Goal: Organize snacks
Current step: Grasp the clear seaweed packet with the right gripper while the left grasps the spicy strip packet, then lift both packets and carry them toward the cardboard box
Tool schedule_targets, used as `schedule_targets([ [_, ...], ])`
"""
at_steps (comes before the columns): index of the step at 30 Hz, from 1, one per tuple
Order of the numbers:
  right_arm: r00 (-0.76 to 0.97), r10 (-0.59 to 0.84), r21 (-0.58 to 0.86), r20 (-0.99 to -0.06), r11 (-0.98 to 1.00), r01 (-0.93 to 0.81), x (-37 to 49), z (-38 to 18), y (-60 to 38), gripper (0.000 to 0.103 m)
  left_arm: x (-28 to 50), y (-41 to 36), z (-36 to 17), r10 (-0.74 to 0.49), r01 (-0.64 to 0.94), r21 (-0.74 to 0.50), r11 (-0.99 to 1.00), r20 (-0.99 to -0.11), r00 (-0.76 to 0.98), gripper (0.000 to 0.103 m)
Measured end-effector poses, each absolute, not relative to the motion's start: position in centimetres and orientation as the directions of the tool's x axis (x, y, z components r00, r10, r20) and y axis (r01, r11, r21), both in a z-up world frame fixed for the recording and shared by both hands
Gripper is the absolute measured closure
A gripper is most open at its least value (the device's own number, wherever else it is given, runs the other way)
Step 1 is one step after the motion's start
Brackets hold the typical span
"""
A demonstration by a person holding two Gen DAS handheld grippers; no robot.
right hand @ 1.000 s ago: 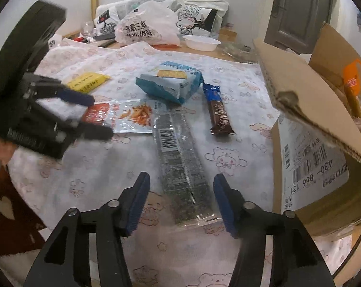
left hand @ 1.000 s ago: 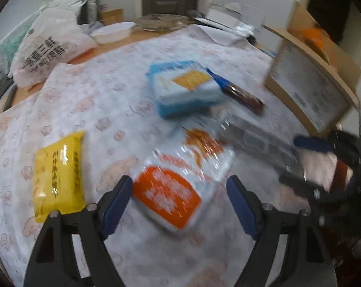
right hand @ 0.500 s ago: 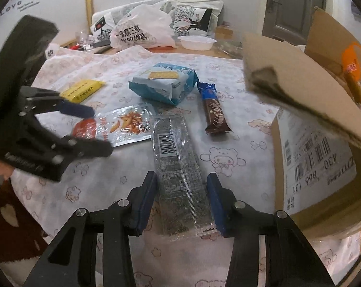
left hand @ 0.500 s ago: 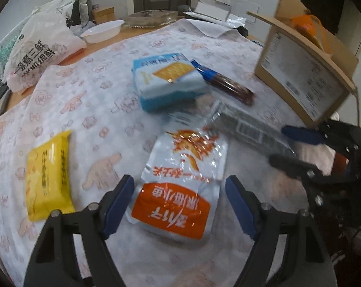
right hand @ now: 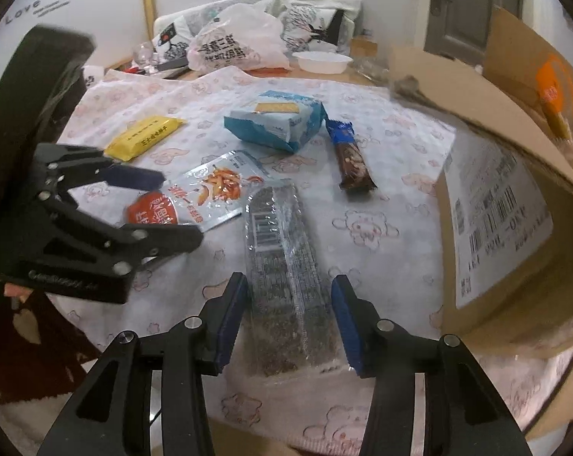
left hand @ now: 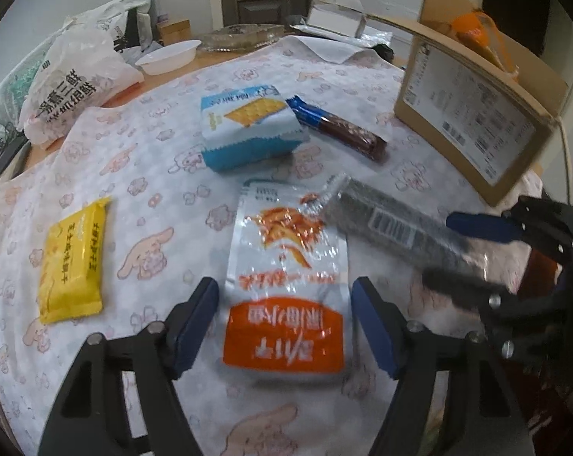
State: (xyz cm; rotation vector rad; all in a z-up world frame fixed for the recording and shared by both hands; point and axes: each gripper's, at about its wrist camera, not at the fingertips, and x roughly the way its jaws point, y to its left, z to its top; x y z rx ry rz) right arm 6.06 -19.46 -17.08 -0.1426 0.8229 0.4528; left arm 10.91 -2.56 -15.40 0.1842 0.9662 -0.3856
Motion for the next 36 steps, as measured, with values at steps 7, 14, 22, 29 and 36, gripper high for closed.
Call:
schedule_targets([
  [7,0.597,0.38,0.038,-0.706,0.863,-0.505,6.8,-17.3,-19.2,0.067,11.3,-2.8,-15.4,-0.226,0.369,-0.011,0.93,-0.807,0.546,0.048],
  [14,0.607,0.37,0.037,-0.703,0.872,-0.488,6.5,-16.9,-19.1,0.067,10.7,-1.6,-14.9,-0.234,0.331,-0.053,0.942,-0.811,0.537,0.06],
  [22,0.599,0.345,0.031,-0.722,0.882,-0.47,6.1,-17.2,-19.3,0.067,10.1,-3.9,-15.6,-0.215,0.361,-0.014,0.932,-0.826,0.522,0.025],
  [29,0.595,0.355,0.04,-0.721,0.879,-0.476,5.8,-17.2,-19.8,0.067,9.3,-3.0,-15.6,-0.193,0.325,-0.007,0.946,-0.815,0.546,0.025],
  [36,0.595,0.363,0.045,-0.717,0.876,-0.481,5.8,-17.2,-19.9,0.067,9.7,-3.3,-15.7,-0.199,0.325,-0.007,0.946,-0.803,0.562,0.03],
])
